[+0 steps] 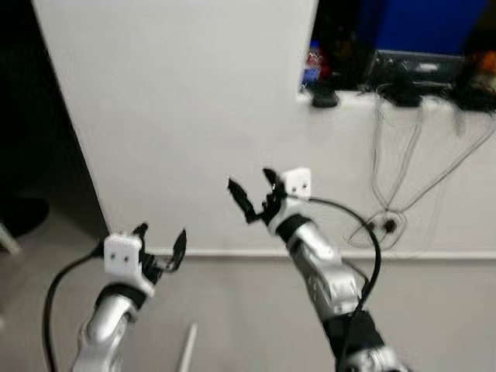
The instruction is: Building children table
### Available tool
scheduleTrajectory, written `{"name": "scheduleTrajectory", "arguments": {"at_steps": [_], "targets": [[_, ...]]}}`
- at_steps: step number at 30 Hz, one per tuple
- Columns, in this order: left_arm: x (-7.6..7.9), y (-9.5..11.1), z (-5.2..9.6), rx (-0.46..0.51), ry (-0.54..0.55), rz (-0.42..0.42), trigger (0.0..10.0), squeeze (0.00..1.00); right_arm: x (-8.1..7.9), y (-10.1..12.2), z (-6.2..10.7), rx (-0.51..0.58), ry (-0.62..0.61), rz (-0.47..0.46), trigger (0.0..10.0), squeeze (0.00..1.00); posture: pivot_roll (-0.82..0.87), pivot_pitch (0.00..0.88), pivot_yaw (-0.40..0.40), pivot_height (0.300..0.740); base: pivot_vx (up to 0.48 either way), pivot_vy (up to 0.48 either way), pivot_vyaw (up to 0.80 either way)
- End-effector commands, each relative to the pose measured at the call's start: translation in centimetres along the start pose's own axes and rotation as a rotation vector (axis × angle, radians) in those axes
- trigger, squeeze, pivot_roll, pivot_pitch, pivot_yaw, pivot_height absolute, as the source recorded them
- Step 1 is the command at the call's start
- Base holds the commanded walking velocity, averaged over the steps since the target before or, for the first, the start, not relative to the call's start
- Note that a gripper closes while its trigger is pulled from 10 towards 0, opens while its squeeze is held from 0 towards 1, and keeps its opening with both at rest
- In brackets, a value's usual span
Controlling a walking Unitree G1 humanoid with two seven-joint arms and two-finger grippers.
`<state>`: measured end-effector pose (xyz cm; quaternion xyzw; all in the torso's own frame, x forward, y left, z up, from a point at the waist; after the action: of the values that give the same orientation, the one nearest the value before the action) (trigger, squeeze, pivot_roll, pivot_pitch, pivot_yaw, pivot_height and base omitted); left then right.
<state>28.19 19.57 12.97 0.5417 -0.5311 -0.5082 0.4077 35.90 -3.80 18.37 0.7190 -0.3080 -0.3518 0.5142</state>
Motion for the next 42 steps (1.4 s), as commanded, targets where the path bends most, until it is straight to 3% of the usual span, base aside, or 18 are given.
{"name": "scheduleTrajectory", "arguments": {"at_steps": [1, 24, 42], "targets": [[0.92, 0.28, -0.31, 0.012, -0.032, 0.016, 10.0, 0.0, 1.48, 0.07, 0.7, 0.001, -0.045, 0.008, 10.0, 0.0, 0.08, 0.0, -0.105, 0.74, 0.0, 0.0, 0.0], [1.55, 0.23, -0.41, 0.008, -0.067, 0.003, 10.0, 0.0, 1.53, -0.09, 0.71, -0.001, -0.05, 0.006, 10.0, 0.0, 0.08, 0.0, -0.102, 0.74, 0.0, 0.0, 0.0], [1.59, 0.19, -0.56, 0.012, -0.065, 0.011, 10.0, 0.0, 1.59, -0.07, 0.68, 0.002, -0.053, 0.007, 10.0, 0.0, 0.08, 0.0, -0.098, 0.74, 0.0, -0.364, 0.0]]}}
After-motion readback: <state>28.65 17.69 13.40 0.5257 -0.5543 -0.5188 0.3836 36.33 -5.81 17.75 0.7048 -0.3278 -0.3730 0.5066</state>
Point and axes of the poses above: a point about 5 cm out from each wrist's last joint towards the gripper, its own z axis pointing back from the gripper into the wrist, its own y axis along the axis of the wrist's last joint, x = y × z, the point moved 3 cm from there along -z, pointing out of the wrist towards the gripper, and after that the axes turned 6 degrees about -z, right-handed, at the moved point
